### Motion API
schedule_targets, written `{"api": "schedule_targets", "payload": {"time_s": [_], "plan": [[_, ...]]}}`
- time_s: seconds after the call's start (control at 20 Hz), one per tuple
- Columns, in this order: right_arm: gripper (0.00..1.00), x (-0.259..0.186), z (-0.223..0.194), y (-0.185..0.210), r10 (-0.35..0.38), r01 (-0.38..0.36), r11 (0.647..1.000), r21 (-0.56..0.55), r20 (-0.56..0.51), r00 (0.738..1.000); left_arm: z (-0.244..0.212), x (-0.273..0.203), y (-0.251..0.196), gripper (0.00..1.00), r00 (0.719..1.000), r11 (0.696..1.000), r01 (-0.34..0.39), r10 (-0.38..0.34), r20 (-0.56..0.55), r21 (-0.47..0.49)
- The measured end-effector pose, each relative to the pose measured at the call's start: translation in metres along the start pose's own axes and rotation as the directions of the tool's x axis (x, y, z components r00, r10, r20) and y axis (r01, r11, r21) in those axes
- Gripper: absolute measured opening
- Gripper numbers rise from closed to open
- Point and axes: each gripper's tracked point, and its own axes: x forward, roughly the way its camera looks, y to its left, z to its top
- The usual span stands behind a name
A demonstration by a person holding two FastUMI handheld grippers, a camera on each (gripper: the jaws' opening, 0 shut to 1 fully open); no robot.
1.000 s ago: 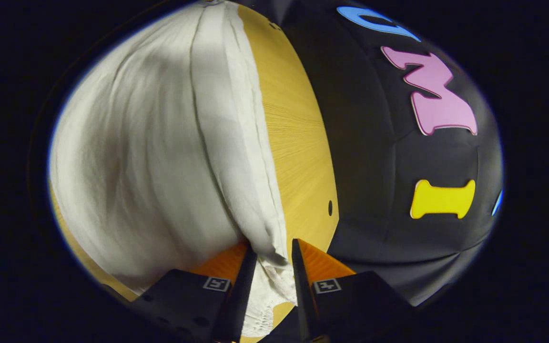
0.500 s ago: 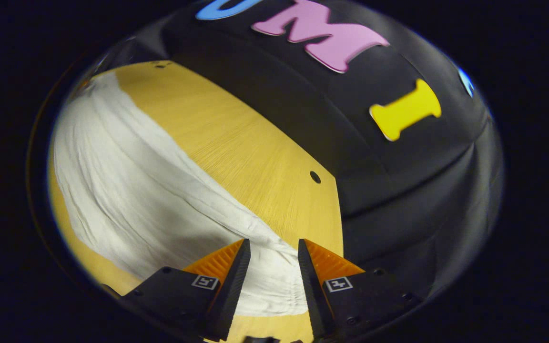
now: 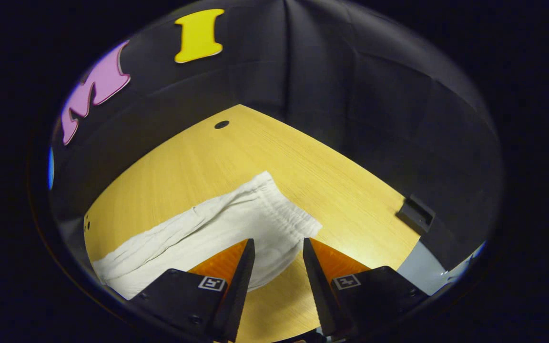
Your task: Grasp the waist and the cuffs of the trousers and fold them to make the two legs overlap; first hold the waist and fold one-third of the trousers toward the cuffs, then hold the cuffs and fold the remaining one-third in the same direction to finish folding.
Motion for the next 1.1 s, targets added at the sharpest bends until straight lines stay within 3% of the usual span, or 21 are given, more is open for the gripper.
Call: {"api": "schedule_targets", "payload": {"time_s": [0.15, 0.4, 0.6, 0.7, 1.0, 1.1], "plan": [[0.66, 0.006, -0.003, -0.003, -0.003, 0.01, 0.984, 0.181, -0.038, 0.999, -0.006, -0.004, 0.001, 0.88, 1.0, 0.999, 0.016, -0.017, -0.013, -0.045], [0.67, 0.023, -0.005, -0.007, -0.017, 0.057, 0.914, 0.401, -0.101, 0.995, -0.02, -0.013, 0.002, 0.88, 0.999, 0.998, 0.036, -0.038, -0.034, -0.06], [0.67, 0.042, -0.002, 0.0, -0.021, 0.087, 0.875, 0.476, -0.143, 0.989, -0.032, -0.023, -0.003, 0.88, 0.997, 0.996, 0.052, -0.056, -0.055, -0.066], [0.68, 0.046, 0.008, 0.011, 0.008, 0.058, 0.852, 0.521, -0.123, 0.992, -0.036, -0.026, -0.004, 0.88, 0.996, 0.996, 0.058, -0.062, -0.06, -0.069], [0.67, 0.058, 0.0, 0.011, -0.043, 0.135, 0.845, 0.517, -0.186, 0.982, -0.04, -0.028, -0.006, 0.88, 0.995, 0.994, 0.068, -0.075, -0.071, -0.089], [0.63, 0.062, 0.0, 0.006, -0.061, 0.14, 0.84, 0.525, -0.165, 0.984, -0.036, -0.031, -0.011, 0.88, 0.991, 0.985, 0.117, -0.125, -0.056, -0.126]]}}
